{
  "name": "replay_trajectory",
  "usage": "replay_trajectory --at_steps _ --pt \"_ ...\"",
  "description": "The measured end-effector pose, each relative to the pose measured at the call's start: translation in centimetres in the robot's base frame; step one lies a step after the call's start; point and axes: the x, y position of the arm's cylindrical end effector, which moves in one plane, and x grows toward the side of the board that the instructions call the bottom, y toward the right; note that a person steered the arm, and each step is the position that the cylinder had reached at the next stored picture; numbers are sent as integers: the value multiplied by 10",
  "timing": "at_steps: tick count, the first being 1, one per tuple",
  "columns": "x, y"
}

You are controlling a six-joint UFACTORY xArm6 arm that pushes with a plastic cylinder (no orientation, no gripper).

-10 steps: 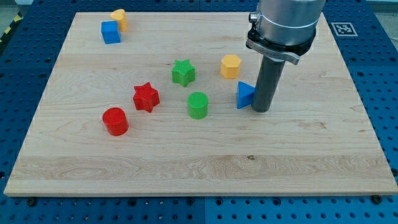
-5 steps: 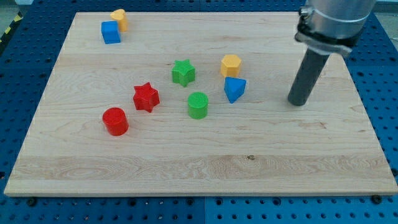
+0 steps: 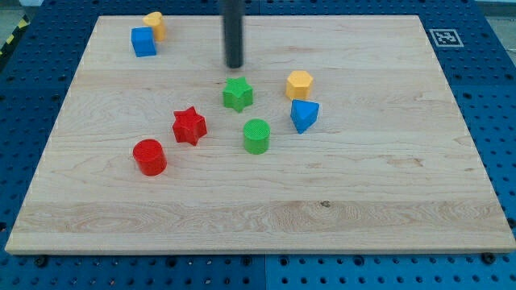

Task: Slide blue cube towards green star

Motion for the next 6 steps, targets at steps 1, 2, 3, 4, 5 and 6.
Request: replay_trajectory --at_steps 1,2,3,4,5,6 --pt "6 -88" --pt "-4 -177" --pt "-76 -196" --pt "-94 -196" --pt "-94 -180" --pt "-79 -162"
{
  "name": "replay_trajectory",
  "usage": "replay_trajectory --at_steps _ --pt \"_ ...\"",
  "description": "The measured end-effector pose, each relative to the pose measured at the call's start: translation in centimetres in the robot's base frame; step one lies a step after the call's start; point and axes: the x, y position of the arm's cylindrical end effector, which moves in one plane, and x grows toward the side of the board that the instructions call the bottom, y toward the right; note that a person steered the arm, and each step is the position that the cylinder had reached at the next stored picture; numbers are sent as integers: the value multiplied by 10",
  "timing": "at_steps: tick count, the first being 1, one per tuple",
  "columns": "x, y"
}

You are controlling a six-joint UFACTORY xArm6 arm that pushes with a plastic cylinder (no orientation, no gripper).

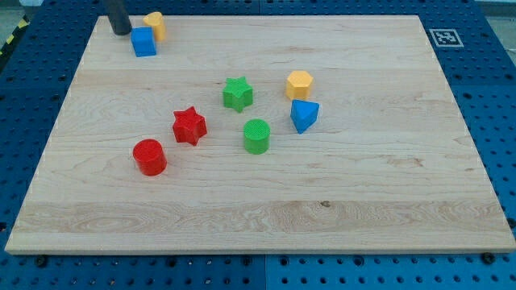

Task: Slide blue cube towards green star

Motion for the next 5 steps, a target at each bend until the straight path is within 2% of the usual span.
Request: replay_trajectory --at_steps 2,3,5 --pt "55 52" --pt "55 67" --pt "26 23"
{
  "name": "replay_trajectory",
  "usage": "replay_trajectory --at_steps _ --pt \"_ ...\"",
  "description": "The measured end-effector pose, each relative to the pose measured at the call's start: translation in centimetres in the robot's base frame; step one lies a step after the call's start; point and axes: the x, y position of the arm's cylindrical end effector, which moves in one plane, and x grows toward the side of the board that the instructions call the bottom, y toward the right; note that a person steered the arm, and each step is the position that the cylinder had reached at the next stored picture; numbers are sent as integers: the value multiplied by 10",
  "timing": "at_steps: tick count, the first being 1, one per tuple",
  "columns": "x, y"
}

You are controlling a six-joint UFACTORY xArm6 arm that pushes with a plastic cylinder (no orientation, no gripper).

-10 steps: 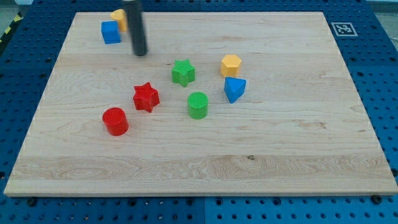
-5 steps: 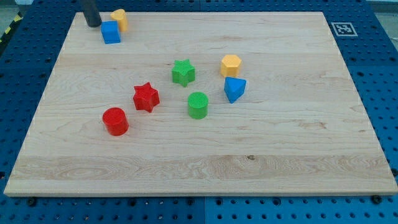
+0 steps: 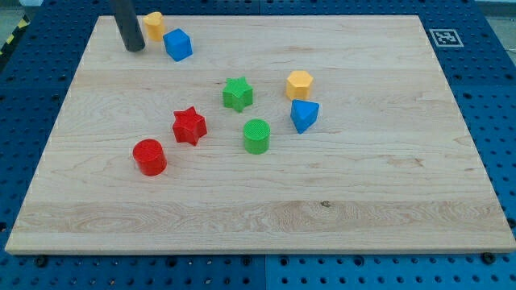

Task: Slide blue cube towards green star

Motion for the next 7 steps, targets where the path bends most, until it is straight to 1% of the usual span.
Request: replay_trajectory --at_steps 1,3,5,7 --pt "-3 15" --pt "-1 72" --pt "25 78" --pt "26 120"
